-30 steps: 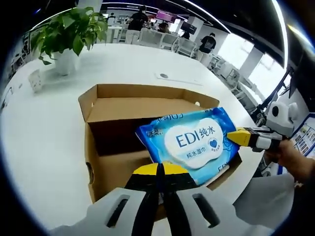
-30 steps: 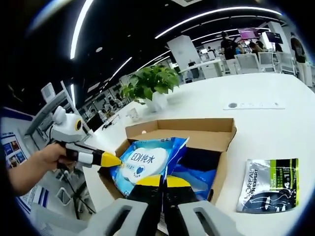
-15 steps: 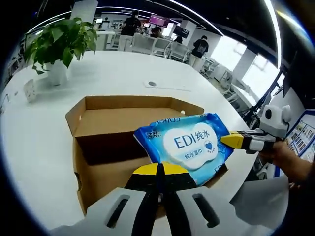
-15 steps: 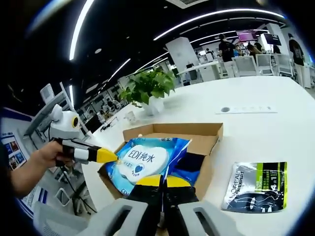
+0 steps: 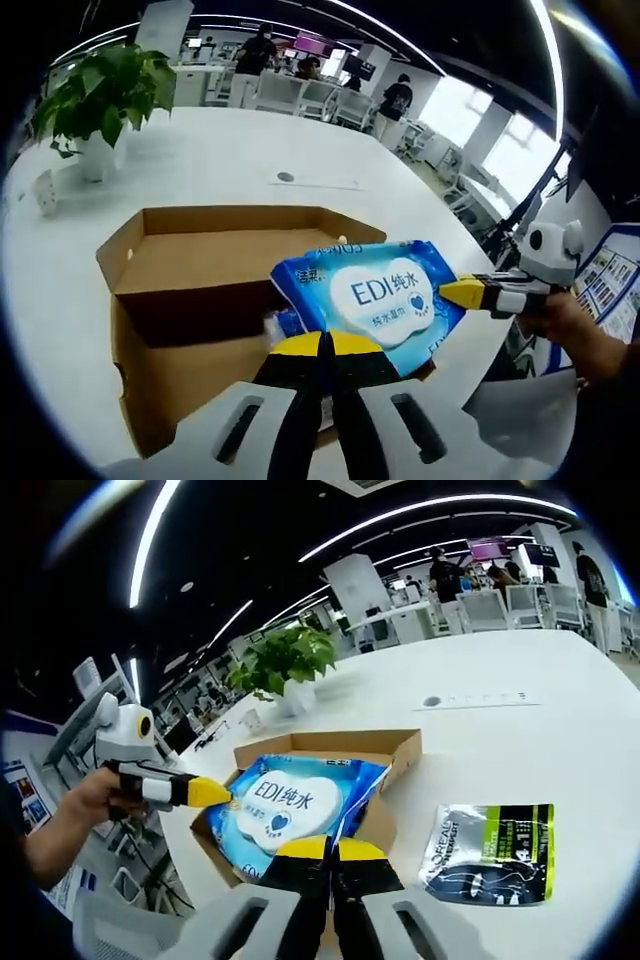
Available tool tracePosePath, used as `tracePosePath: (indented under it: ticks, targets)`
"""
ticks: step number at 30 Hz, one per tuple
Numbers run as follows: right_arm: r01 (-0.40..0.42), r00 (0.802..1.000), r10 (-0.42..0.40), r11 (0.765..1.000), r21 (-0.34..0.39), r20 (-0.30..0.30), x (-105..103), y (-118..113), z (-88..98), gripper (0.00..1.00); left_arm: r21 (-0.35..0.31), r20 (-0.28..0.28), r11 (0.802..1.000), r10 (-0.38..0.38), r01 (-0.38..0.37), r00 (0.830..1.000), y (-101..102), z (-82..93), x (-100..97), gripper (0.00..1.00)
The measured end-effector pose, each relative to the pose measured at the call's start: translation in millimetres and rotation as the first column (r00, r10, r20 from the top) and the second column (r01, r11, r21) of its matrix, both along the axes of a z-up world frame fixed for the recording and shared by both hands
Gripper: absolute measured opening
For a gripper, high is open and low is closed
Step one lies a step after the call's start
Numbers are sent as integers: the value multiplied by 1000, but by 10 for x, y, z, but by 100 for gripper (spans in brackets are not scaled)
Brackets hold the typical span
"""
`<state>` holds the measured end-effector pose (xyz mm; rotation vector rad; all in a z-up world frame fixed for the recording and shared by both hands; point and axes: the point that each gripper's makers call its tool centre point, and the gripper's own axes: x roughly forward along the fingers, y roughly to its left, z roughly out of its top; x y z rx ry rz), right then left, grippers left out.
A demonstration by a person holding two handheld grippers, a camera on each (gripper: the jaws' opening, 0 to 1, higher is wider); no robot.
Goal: Operate the shoe box by opening the lid, removing the specified soft item, and placing it in the target area until the item is outside and the box remains undamaged.
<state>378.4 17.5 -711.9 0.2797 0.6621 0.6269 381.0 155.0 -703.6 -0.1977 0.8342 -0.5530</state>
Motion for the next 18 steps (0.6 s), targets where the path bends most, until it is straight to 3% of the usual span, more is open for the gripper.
tracePosePath:
  ticks: [18]
  targets:
    - [65, 998, -66, 997, -28, -8, 15, -565, 10, 0, -32, 22, 998, -51, 52, 998, -570, 69, 68, 0]
